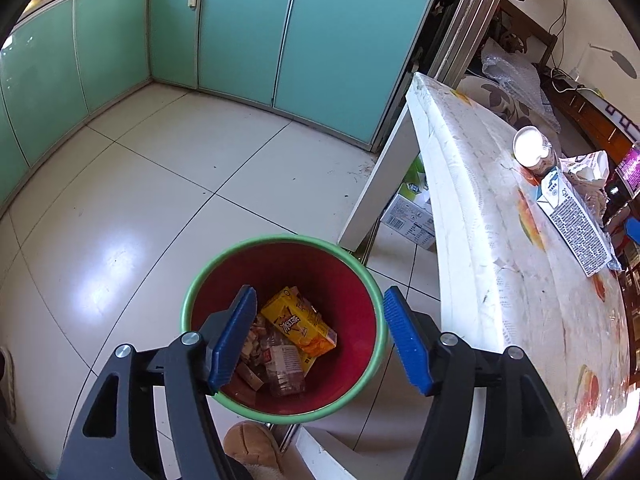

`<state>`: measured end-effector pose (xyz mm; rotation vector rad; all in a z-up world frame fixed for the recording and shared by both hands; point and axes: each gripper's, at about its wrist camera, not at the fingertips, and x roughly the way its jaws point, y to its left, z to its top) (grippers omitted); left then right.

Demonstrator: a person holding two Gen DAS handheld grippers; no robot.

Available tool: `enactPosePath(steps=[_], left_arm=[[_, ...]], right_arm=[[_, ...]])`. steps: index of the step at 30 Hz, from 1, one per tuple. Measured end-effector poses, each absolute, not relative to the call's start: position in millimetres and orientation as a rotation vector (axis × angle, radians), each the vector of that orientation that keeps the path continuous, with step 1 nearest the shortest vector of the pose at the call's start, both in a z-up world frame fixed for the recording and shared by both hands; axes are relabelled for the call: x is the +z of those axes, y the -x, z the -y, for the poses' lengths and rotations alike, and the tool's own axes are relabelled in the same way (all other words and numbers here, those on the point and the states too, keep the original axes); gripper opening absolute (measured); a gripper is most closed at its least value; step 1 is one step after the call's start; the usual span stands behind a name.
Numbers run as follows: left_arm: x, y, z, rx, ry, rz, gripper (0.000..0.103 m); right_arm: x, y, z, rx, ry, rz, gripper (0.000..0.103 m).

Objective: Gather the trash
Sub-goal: 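Grasp the white milk carton with the left while the right grasps the blue-white snack bag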

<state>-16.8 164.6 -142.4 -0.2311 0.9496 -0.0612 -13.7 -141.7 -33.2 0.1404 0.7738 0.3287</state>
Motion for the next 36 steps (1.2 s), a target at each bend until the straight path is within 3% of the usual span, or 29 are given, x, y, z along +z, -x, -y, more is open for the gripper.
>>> enactPosePath(steps=[6, 12, 15, 16, 18, 20, 21, 23, 24, 36], left_arm=[[-117.8, 24.1, -150.6, -0.099, 0.243, -0.888, 0.072], [-85.1, 24.7, -113.7, -0.141, 0.181, -0.818, 0.074], [-66.7, 31.2, -84.6, -0.177, 0.137, -0.772, 0.083], [-61.9, 32.5, -74.0, -0.196, 0.136, -0.765, 0.083], [-55.1, 34.3, -53.8, -0.245, 0.156, -0.764, 0.083], [-51.7, 33.2, -33.3, -0.281, 0.171, -0.769, 0.083], [-50.7, 31.0, -21.1, -0.296, 0.172, -0.774, 0.083], [-51.3, 27.7, 2.3, -0.320, 0.172, -0.789, 0.083], [-52.6, 27.1, 12.5, -0.329, 0.168, -0.792, 0.083], [-86.7, -37.8, 101.3, -0.216, 0.192, -0.880, 0.085]], right_arm=[[-43.7, 17.6, 258.3, -0.162, 0.126, -0.708, 0.089], [-84.1, -14.6, 355.2, -0.359, 0.169, -0.874, 0.089], [-93.3, -30.0, 370.0, -0.330, 0.138, -0.901, 0.088], [-94.3, -33.4, 372.7, -0.304, 0.115, -0.898, 0.084], [-96.9, -38.3, 376.7, -0.282, 0.093, -0.903, 0.068], [-102.3, -44.1, 377.7, -0.249, 0.070, -0.928, 0.044], [-101.0, -44.8, 378.5, -0.226, 0.036, -0.915, 0.041], [-98.9, -44.7, 380.9, -0.219, 0.007, -0.915, 0.021], [-96.6, -41.7, 383.4, -0.204, -0.010, -0.902, 0.017], [-86.8, -0.8, 396.6, -0.094, -0.160, -0.813, 0.015]])
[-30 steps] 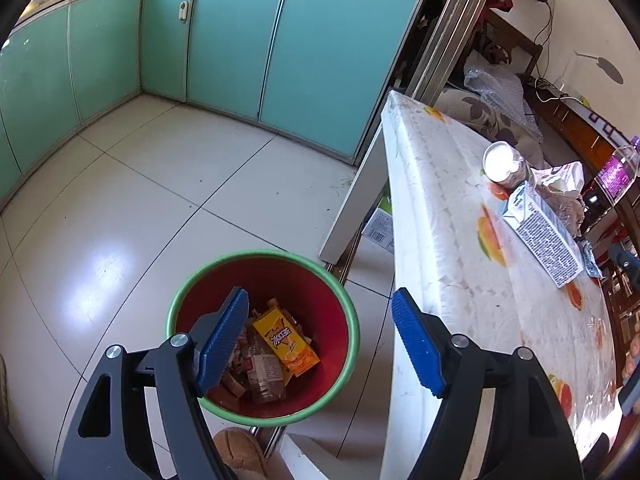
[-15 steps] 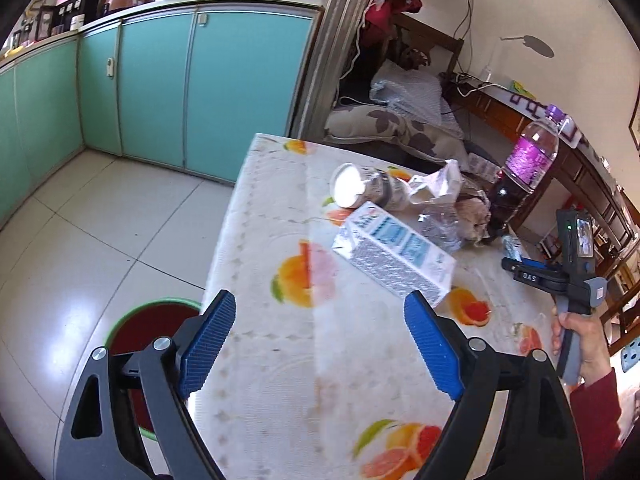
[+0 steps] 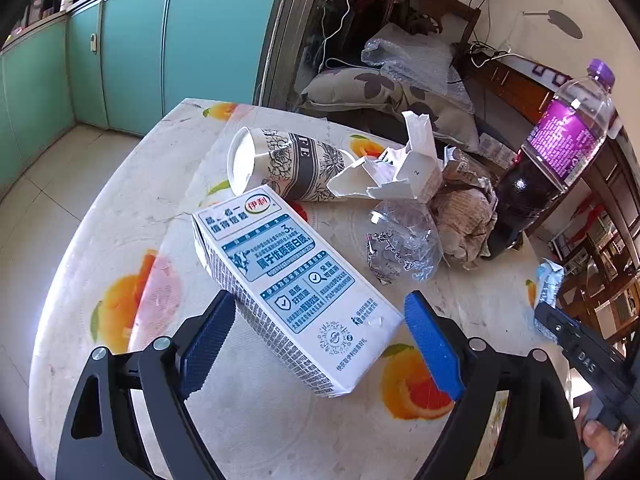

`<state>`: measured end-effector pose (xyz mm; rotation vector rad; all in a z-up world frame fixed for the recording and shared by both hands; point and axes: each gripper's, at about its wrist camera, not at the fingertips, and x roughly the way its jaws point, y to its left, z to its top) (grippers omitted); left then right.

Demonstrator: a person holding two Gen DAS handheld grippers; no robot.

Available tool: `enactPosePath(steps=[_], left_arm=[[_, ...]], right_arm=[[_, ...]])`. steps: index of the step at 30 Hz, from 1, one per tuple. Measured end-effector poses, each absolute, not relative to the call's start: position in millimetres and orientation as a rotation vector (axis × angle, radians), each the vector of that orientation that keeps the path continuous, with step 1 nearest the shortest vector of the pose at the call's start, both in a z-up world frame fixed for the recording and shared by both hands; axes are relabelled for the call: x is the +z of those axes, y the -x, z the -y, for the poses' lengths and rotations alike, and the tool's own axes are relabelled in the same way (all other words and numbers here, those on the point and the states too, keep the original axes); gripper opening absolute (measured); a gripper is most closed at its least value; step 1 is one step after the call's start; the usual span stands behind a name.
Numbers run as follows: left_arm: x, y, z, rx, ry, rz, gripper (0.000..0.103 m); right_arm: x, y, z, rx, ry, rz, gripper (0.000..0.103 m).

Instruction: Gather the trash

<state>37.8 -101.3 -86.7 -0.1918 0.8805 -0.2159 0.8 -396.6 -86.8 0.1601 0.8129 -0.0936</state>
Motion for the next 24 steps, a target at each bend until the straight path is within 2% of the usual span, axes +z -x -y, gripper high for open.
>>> enactPosePath(steps=[3, 4, 5, 7, 9, 11, 13, 15, 19, 24], left_arm=[[-90.0, -43.0, 110.3, -0.167, 0.175, -0.887, 0.085], [-91.9, -44.8, 111.3, -0.153, 0.173, -0.893, 0.085], [-94.0, -46.2, 111.7, -0.133, 0.170, -0.901, 0.085], [-98.0, -47.4, 109.8, -0.118, 0.175, -0.907, 0.085], [-98.3, -44.7, 108.5, -0.120, 0.165, -0.893, 0.082], [-97.5, -41.7, 105.2, -0.131, 0.162, -0.886, 0.076], [-95.7, -38.4, 99.9, -0.162, 0.171, -0.885, 0.063], [-92.5, -33.1, 94.0, -0.188, 0.168, -0.883, 0.060], [-82.5, -12.6, 80.4, -0.255, 0.142, -0.863, 0.055], [-61.7, 17.3, 66.0, -0.297, 0.069, -0.808, 0.053]], right_arm=[[-83.2, 4.7, 392.9, -0.095, -0.168, -0.800, 0.017], [-83.9, 4.4, 393.0, -0.092, -0.171, -0.802, 0.023], [-83.5, 5.9, 391.4, -0.087, -0.172, -0.802, 0.038], [-82.9, 6.2, 391.5, -0.085, -0.165, -0.790, 0.060], [-80.6, 6.4, 390.1, -0.084, -0.148, -0.773, 0.061], [-79.2, 7.2, 391.1, -0.086, -0.151, -0.763, 0.067], [-80.7, 6.4, 395.0, -0.089, -0.171, -0.766, 0.068], [-83.2, 4.4, 400.0, -0.088, -0.198, -0.779, 0.068], [-87.8, 0.2, 406.3, -0.092, -0.228, -0.804, 0.078], [-95.5, -5.3, 411.0, -0.104, -0.262, -0.832, 0.078]])
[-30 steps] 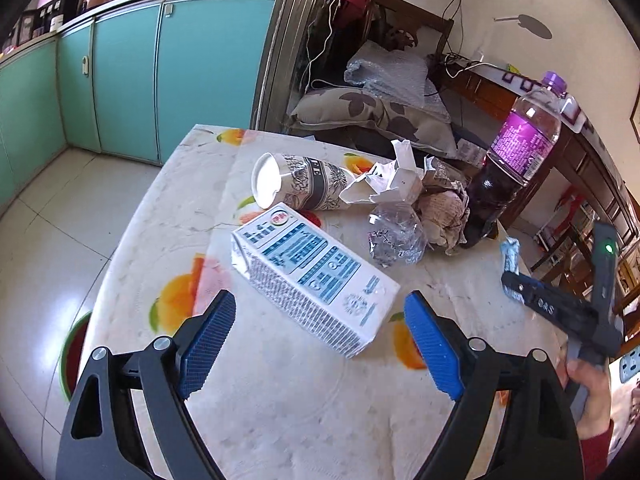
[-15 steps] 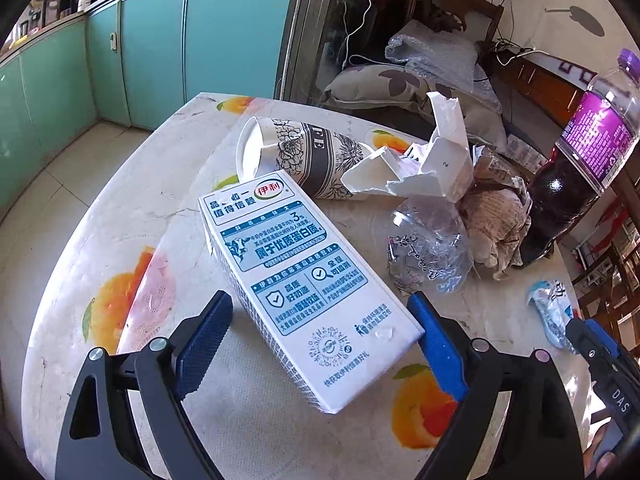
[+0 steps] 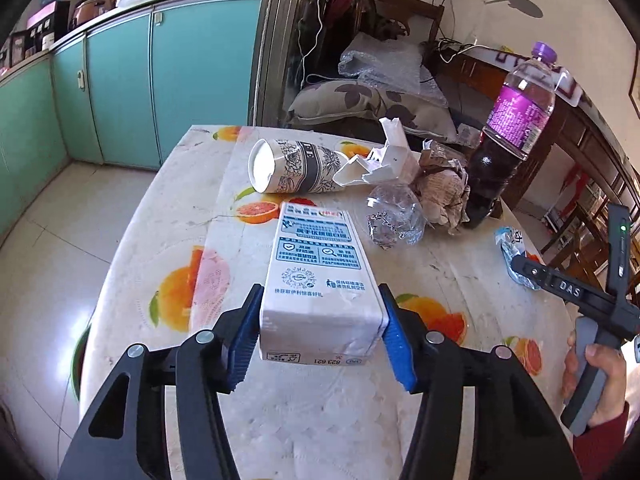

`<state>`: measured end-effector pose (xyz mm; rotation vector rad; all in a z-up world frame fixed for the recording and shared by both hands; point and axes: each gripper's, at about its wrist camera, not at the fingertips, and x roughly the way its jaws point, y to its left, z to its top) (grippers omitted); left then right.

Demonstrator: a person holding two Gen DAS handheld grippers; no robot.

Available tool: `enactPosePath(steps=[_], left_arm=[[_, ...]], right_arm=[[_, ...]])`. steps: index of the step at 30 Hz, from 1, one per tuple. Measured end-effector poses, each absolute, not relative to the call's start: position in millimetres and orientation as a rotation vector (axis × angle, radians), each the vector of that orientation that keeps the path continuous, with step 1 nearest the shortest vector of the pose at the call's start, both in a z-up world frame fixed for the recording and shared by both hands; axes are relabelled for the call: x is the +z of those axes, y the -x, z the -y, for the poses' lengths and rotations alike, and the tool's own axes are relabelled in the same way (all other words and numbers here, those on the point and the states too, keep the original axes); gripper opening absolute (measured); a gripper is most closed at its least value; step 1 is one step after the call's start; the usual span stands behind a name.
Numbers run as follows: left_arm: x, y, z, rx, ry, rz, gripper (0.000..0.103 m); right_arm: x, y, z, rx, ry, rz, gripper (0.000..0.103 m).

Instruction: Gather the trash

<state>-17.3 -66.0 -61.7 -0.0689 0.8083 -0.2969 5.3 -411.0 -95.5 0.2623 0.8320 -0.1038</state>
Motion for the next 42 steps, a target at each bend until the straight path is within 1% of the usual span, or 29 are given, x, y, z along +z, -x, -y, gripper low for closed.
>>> enactPosePath(steps=[3, 4, 5, 7, 8, 9, 10, 11, 12, 13, 18, 22, 26, 29, 33, 42], left_arm=[[-54.3, 30.6, 55.8, -0.308, 0.052, -0.793, 0.053], [-52.6, 34.5, 52.7, -0.308, 0.047, -0.788, 0.053], [-51.4, 37.9, 50.4, -0.308, 0.039, -0.783, 0.053], [-50.3, 42.6, 46.0, -0.305, 0.024, -0.777, 0.053], [-50.3, 44.1, 43.7, -0.304, 0.022, -0.777, 0.053], [-50.5, 45.0, 41.1, -0.306, 0.023, -0.779, 0.053], [-50.6, 46.1, 38.7, -0.308, 0.027, -0.780, 0.053], [-50.4, 47.6, 36.4, -0.309, 0.029, -0.779, 0.053], [-49.6, 48.7, 34.1, -0.309, 0.030, -0.776, 0.053], [-49.4, 49.5, 31.5, -0.312, 0.030, -0.773, 0.052], [-44.0, 52.6, 23.7, -0.338, 0.000, -0.754, 0.052], [-38.9, 51.2, 19.7, -0.364, -0.059, -0.736, 0.052], [-35.9, 47.1, 12.9, -0.379, -0.099, -0.707, 0.052], [-43.1, 42.3, 5.2, -0.373, -0.069, -0.694, 0.052], [-57.3, 36.7, -2.2, -0.394, -0.033, -0.741, 0.052], [-54.3, 39.3, -24.6, -0.368, 0.000, -0.722, 0.053]], right_arm=[[-96.2, -5.4, 409.9, -0.107, -0.267, -0.831, 0.078], [-96.0, -5.0, 408.4, -0.111, -0.259, -0.828, 0.075], [-96.2, -4.9, 405.9, -0.115, -0.245, -0.829, 0.065], [-99.9, -7.7, 399.8, -0.121, -0.214, -0.853, 0.053], [-101.5, -7.7, 396.9, -0.126, -0.202, -0.861, 0.052], [-102.1, -8.1, 393.4, -0.137, -0.185, -0.861, 0.049], [-101.4, -7.9, 390.1, -0.134, -0.177, -0.857, 0.030], [-99.6, -6.7, 386.7, -0.121, -0.179, -0.850, 0.021], [-97.0, -4.4, 383.5, -0.120, -0.177, -0.838, 0.019], [-93.3, -0.9, 378.5, -0.117, -0.167, -0.822, 0.012], [-74.9, 22.5, 357.0, -0.064, -0.151, -0.757, 0.008], [-63.9, 39.3, 345.1, -0.040, -0.183, -0.713, 0.008], [-57.2, 53.2, 318.5, -0.056, -0.139, -0.693, 0.008], [-54.0, 60.9, 294.5, -0.081, -0.093, -0.684, 0.008], [-53.2, 62.2, 267.9, -0.086, -0.045, -0.683, 0.008], [-52.5, 54.6, 217.7, -0.027, 0.001, -0.691, 0.008]])
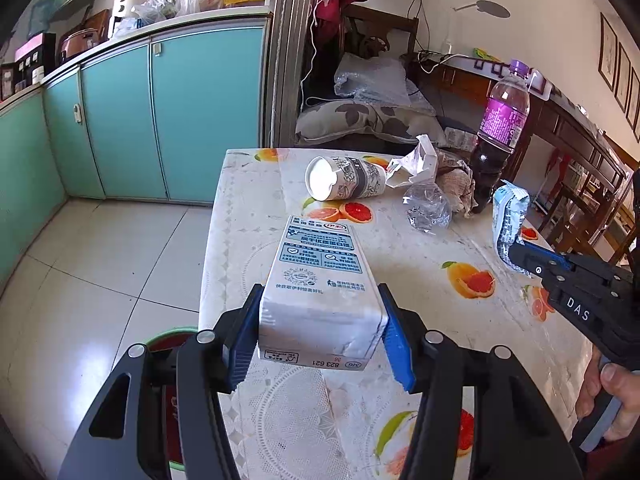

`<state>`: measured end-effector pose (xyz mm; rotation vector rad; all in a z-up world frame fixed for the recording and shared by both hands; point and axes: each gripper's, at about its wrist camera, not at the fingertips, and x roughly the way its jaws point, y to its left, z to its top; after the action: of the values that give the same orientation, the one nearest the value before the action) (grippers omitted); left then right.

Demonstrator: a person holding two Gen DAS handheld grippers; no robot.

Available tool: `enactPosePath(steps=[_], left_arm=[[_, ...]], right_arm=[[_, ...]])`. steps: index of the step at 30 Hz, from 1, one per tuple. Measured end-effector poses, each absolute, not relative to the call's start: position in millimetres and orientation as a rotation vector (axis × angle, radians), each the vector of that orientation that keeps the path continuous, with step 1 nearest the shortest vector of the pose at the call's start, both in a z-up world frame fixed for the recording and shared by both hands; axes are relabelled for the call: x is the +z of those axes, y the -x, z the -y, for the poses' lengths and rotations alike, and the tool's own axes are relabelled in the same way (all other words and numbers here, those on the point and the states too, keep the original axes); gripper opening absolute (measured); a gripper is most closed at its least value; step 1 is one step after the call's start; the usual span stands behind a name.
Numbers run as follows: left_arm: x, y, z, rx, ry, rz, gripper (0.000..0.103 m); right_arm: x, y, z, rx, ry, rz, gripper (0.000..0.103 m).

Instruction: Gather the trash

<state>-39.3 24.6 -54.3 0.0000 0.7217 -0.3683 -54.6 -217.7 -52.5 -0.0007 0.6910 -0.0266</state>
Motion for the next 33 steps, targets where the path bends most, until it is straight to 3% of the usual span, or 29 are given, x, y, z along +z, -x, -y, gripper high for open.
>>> enactPosePath(steps=[33], left_arm=[[-52.8, 31.3, -125.0, -0.195, 0.147, -0.711, 0.053]], right_arm=[[-38.9, 33.3, 116.7, 0.177, 0.096, -0.679, 0.008]])
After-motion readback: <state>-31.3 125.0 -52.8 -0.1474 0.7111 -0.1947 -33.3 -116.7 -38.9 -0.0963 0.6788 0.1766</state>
